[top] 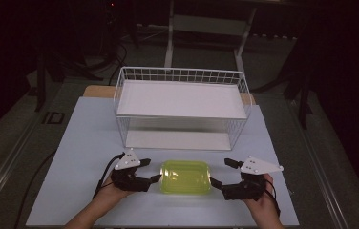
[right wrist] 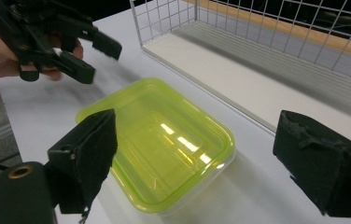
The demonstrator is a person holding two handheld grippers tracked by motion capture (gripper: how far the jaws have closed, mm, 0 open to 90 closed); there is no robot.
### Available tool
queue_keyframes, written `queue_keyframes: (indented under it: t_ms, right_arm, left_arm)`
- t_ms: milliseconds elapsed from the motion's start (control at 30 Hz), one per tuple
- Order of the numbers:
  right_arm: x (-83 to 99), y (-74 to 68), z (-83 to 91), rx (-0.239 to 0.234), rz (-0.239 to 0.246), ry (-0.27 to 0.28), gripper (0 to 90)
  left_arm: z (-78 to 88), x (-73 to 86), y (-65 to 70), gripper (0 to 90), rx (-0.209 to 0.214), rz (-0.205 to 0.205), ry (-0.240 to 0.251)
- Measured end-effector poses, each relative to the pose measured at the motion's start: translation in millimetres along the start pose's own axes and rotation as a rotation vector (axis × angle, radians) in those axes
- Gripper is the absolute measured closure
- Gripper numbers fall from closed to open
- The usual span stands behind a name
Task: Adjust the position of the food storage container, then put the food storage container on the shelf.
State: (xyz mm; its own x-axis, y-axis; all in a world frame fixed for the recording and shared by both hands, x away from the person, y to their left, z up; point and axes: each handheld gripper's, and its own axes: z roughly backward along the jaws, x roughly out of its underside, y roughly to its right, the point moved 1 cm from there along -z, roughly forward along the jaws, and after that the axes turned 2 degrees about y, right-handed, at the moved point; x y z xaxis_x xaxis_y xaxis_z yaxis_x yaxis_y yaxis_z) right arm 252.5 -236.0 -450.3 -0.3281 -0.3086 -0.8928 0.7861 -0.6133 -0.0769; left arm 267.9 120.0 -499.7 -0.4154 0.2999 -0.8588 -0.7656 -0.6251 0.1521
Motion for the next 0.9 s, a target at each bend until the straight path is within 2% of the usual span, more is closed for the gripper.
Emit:
queue_keyframes:
  t_ms: [100,167,200,267,367,433,567,767,900]
  right_arm:
    - [-1.1,0.5,-0.4,0.005,0.010,-0.011,13.4]
    - [-0.6,1.8,-1.4,0.002,-0.004,-0.011,11.7]
    - [0.1,3.5,-3.4,0.009,-0.024,-0.014,11.5]
    - [0.3,4.5,-5.7,0.033,-0.028,-0.013,11.4]
    - [2.1,7.3,-9.6,0.022,-0.037,-0.020,11.5]
    - [3.4,8.4,-13.1,0.016,-0.039,-0.044,11.7]
    - [5.2,9.3,-20.0,0.022,-0.025,-0.064,11.7]
    - [12.1,17.9,-31.3,0.028,-0.101,-0.093,11.8]
    - [18.6,18.8,-37.2,0.022,-0.118,-0.120,11.7]
  left_arm:
    - [-0.6,-3.2,2.0,16.7,0.031,0.029,-0.012]
    - [-4.1,-5.4,5.6,16.7,0.042,0.039,-0.037]
    - [-5.2,-5.7,6.3,16.7,0.041,0.042,-0.042]
    - [-7.6,-7.3,9.1,16.7,0.044,0.057,-0.046]
    - [-11.2,-10.1,10.8,16.7,0.037,0.096,-0.056]
    - [-12.9,-11.3,10.5,15.9,0.031,0.114,-0.049]
    - [-19.9,-12.2,8.6,15.9,0.018,0.150,-0.066]
    - [-33.9,-4.9,5.0,17.2,0.012,0.231,-0.124]
    - [-39.8,-0.6,5.4,20.6,0.004,0.259,-0.149]
